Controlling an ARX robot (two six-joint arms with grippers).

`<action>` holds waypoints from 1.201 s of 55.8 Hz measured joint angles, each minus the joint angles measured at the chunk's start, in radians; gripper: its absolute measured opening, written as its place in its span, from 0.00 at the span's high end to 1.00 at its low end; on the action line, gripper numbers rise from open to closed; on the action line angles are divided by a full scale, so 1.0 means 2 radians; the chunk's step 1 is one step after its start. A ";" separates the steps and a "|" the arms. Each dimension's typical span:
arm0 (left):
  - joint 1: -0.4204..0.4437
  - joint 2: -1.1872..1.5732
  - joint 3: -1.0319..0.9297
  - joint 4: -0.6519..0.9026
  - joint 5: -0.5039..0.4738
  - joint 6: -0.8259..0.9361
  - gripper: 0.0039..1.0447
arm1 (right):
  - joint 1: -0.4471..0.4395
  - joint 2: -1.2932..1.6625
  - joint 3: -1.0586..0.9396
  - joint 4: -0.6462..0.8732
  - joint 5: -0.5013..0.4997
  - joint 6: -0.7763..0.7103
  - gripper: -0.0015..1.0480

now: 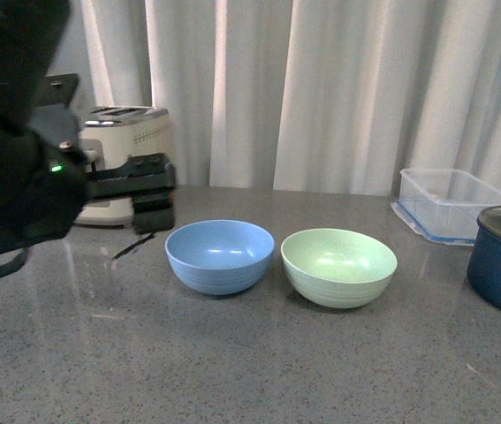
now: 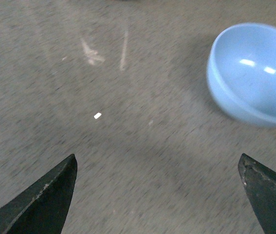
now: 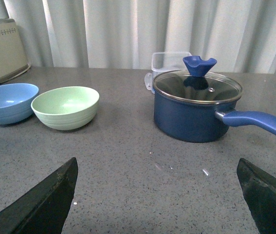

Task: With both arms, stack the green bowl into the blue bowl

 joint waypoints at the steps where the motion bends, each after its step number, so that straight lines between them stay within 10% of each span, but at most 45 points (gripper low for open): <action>1: 0.001 -0.020 -0.020 -0.001 -0.007 0.004 0.06 | 0.000 0.000 0.000 0.000 0.000 0.000 0.10; 15: 0.006 -0.161 -0.131 -0.019 -0.042 0.048 0.06 | 0.000 0.000 0.000 0.000 -0.001 0.000 0.10; 22: 0.030 -0.167 -0.247 0.266 0.067 0.111 0.29 | 0.000 0.000 0.000 0.000 0.000 0.000 0.10; 28: 0.045 -0.200 -0.288 0.355 0.084 0.126 0.46 | 0.000 0.000 0.000 0.000 0.000 0.000 0.10; 45: 0.078 -0.285 -0.352 0.340 0.114 0.136 0.96 | 0.000 0.000 0.000 0.000 0.000 0.000 0.10; 67: 0.128 -0.393 -0.393 0.273 0.163 0.138 0.97 | 0.000 0.000 0.000 0.000 0.000 0.000 0.10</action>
